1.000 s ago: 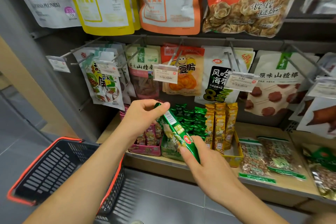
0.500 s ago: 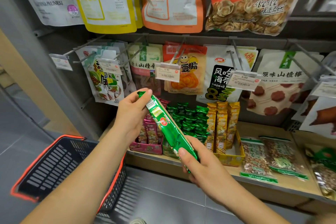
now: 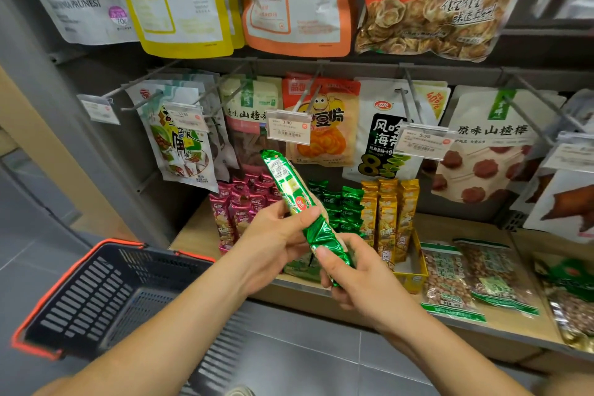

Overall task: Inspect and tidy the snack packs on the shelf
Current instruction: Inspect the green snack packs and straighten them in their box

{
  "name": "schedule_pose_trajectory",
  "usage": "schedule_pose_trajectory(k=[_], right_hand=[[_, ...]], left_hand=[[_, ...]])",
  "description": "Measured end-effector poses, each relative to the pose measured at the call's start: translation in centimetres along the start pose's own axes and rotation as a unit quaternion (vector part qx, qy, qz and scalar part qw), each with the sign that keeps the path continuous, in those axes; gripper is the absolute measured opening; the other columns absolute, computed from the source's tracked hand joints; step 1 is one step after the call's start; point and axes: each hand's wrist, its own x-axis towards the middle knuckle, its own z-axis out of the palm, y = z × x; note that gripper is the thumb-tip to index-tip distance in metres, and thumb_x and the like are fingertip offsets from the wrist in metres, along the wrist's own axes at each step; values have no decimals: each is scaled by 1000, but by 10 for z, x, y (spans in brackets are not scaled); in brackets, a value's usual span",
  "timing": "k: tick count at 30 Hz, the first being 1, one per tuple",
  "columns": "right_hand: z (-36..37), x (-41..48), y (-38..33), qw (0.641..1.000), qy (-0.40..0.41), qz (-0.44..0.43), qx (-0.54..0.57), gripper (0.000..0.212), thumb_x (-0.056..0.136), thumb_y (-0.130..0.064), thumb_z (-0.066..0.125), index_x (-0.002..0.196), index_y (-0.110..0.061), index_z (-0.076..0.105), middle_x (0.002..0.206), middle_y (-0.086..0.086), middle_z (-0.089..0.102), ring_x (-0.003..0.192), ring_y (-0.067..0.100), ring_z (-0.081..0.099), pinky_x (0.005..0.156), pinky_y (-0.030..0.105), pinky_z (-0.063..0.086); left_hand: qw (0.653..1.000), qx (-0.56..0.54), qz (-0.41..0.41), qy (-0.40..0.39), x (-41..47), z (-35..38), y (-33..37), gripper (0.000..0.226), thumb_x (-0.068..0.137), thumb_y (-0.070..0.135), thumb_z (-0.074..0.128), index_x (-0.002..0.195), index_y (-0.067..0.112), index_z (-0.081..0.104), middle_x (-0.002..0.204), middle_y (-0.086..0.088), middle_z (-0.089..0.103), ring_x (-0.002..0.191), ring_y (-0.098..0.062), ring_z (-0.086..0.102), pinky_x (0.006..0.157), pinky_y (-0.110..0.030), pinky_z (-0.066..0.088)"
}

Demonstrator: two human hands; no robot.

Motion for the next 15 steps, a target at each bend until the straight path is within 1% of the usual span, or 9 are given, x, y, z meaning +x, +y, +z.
schedule_pose_trajectory(k=[2,3,5,6,8,9,10,12,15], right_hand=[[-4,1,0,999,-4,23,-29,28,91,-29,61,109,-13,47,73,8,58,44,8,44,40,18,32],[-6,2,-1,997,-18,35,-65,30,90,-32,63,110,-15,48,80,5,64,51,9,52,44,19,40],[-15,4,-7,986,-50,54,-151,44,80,-47,66,115,-25,50,104,-3,68,80,6,67,66,21,56],[-21,5,-10,982,-51,56,-173,56,71,-55,67,118,-31,49,112,-6,65,94,4,66,76,24,57],[-31,7,-18,991,-11,57,-123,74,55,-66,70,120,-41,47,113,-11,66,101,5,66,81,30,58],[-35,8,-20,996,14,52,-73,73,52,-66,72,118,-42,50,109,-11,70,99,6,68,78,32,58],[-38,10,-21,998,40,43,-31,68,54,-62,75,115,-40,53,105,-11,73,95,8,71,74,32,59],[-41,13,-18,994,100,14,28,50,70,-47,76,112,-30,57,101,-6,75,86,16,74,65,31,59],[-45,17,-13,981,178,-23,71,21,90,-23,66,110,-20,60,96,2,76,82,24,74,60,28,57]], left_hand=[[1000,25,3,16,-1,2,-2,47,69,20,80,109,9,59,92,-11,74,79,-25,72,67,-36,59],[997,63,17,27,-1,1,-2,49,70,19,81,112,11,57,94,-10,75,81,-26,73,66,-37,59],[976,204,66,36,-1,-3,1,48,73,15,83,112,19,57,95,-3,76,85,-21,73,71,-36,60],[949,299,93,28,-2,-7,3,47,72,19,84,110,26,58,95,3,76,86,-15,73,74,-33,59],[848,515,126,-3,-5,-13,2,48,66,36,80,108,36,56,91,10,72,82,-6,68,74,-30,55],[794,593,134,-14,-6,-14,0,50,65,43,76,110,39,54,89,11,70,80,-6,65,72,-31,53],[761,632,144,-21,-7,-13,-3,52,66,46,73,113,41,52,89,11,67,80,-7,63,72,-31,51],[751,637,171,-36,-8,-10,-11,55,71,45,72,122,40,51,98,14,62,88,-8,58,77,-31,48],[747,630,207,-46,-8,-8,-14,60,77,48,71,132,35,49,111,13,58,100,-6,54,82,-25,44]])
